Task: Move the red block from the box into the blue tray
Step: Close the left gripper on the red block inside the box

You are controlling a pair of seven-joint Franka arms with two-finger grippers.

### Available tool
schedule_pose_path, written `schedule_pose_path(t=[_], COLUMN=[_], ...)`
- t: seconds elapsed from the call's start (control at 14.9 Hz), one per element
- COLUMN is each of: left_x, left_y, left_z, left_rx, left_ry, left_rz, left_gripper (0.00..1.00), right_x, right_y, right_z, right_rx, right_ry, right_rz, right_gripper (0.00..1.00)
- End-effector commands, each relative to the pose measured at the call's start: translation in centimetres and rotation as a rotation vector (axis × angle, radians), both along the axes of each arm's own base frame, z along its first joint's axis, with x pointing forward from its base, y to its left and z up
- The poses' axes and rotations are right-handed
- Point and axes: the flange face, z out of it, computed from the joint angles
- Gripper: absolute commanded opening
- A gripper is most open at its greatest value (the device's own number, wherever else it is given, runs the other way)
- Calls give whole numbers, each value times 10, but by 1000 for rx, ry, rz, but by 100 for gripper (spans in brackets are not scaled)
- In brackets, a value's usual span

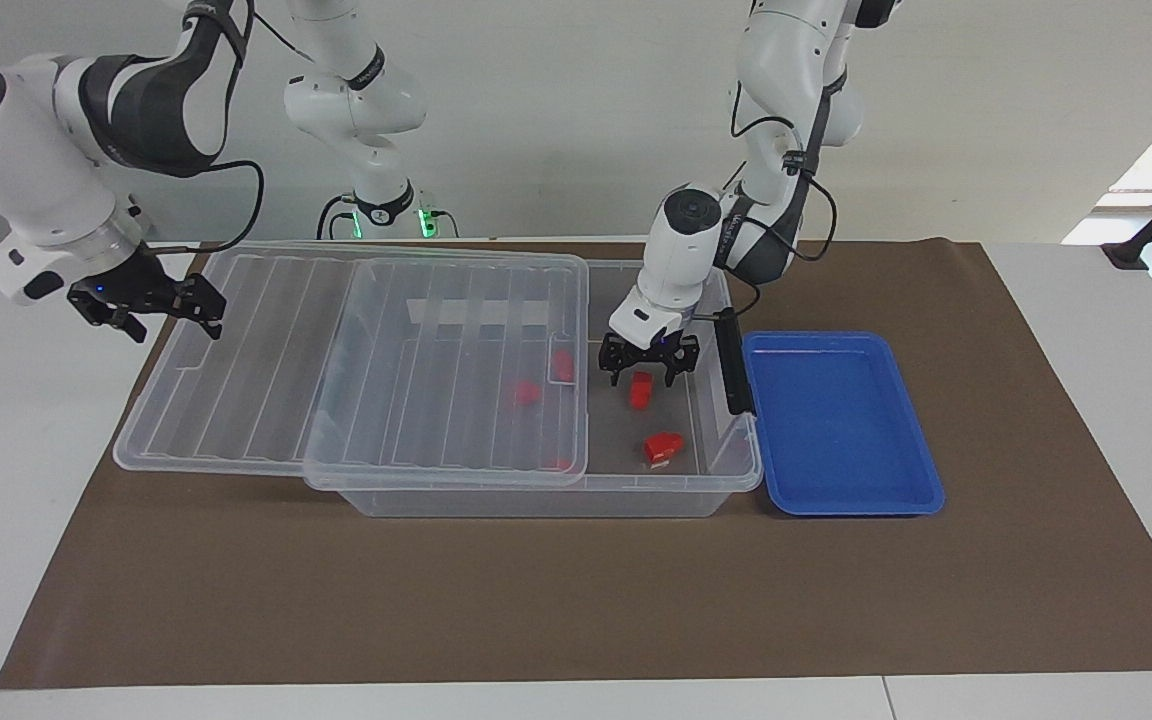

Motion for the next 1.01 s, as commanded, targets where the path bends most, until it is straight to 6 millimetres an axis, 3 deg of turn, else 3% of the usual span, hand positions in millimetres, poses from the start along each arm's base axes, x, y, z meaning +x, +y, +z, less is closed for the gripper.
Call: schedule_pose_path(t=[0.0, 0.07, 0.13, 0.2, 0.27, 0.47, 0.61, 0.67, 0.94], left_x=[-10, -12, -13, -14, -18, -18, -18, -19, -13], left_y=[0, 1, 1, 1, -4, -3, 3, 6, 28], left_z=[-9, -12, -13, -14, -12, 5, 37, 54, 112], left_rx=[-10, -6, -6, -1, -1, -1, 9, 12, 44], left_ry=[-12, -7, -6, 0, 5, 4, 10, 8, 30], left_rz=[7, 7, 7, 6, 15, 38, 44, 45, 72], left_gripper=[85, 85, 74, 21, 0, 0, 0, 0, 0], right_x=[2, 0, -1, -2, -5, -25, -22, -17, -16], right_y=[22, 24, 24, 24, 24, 28, 33, 47, 48], right_z=[20, 24, 26, 29, 30, 35, 36, 37, 36], right_rx=[-2, 0, -1, -3, -2, 6, 3, -1, -7], right_ry=[36, 39, 36, 27, 25, 19, 4, -22, -33], right_rz=[-46, -59, -62, -62, -60, -93, -83, -59, -54], right_gripper=[100, 100, 100, 100, 100, 100, 100, 100, 100])
